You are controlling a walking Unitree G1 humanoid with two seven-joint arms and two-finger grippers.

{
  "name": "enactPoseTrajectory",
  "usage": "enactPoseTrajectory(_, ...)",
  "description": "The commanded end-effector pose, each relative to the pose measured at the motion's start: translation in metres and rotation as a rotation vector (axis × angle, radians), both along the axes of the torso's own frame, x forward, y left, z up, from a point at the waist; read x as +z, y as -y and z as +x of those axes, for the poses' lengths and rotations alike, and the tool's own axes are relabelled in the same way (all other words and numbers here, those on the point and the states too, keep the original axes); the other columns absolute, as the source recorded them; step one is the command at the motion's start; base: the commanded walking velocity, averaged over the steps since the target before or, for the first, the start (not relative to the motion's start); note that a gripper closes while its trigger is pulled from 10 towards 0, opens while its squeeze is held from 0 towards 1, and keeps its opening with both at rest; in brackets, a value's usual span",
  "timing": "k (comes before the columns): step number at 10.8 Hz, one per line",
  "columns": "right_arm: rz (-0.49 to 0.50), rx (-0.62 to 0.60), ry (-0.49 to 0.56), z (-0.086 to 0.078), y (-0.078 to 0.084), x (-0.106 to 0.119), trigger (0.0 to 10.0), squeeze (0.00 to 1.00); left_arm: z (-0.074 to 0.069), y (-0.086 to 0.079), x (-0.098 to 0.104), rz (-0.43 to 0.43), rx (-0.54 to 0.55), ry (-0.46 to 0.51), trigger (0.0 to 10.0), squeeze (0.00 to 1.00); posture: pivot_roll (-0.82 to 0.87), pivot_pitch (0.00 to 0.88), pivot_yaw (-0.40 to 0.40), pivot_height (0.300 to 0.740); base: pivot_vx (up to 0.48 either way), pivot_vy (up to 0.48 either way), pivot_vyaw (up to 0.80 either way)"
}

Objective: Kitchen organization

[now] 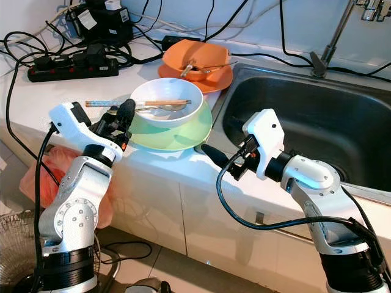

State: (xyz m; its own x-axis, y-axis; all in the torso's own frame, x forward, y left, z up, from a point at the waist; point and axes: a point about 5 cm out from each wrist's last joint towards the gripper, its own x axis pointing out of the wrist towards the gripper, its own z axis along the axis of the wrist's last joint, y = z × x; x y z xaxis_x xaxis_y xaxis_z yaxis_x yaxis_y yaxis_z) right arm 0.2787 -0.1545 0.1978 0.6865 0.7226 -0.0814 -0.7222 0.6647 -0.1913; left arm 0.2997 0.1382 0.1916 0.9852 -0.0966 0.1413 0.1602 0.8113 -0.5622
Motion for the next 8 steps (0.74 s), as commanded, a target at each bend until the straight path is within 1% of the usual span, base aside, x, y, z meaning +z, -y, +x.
enactPoseTrajectory(1, -0.007, 0.010, 0.014, -0.0023, -0.0002, 0.0028, 10.0, 0.00, 0.0017, 0.0028, 0.0025, -0.039, -0.006, -0.015, 0.0, 0.00, 0.12, 0.038, 0.029, 0.740, 0.000, 0.000, 0.00)
enactPoseTrajectory(3, -0.006, 0.008, 0.013, -0.0020, -0.0002, 0.0022, 10.0, 0.00, 0.0020, 0.0047, 0.0086, -0.080, -0.016, -0.017, 0.0, 0.00, 0.12, 0.038, 0.029, 0.740, 0.000, 0.000, 0.00)
enactPoseTrajectory(8, -0.004, 0.002, 0.009, -0.0015, 0.0000, 0.0008, 10.0, 0.00, 0.0014, 0.0070, 0.0122, -0.117, -0.030, -0.015, 0.0, 0.00, 0.12, 0.038, 0.028, 0.740, 0.000, 0.000, 0.00)
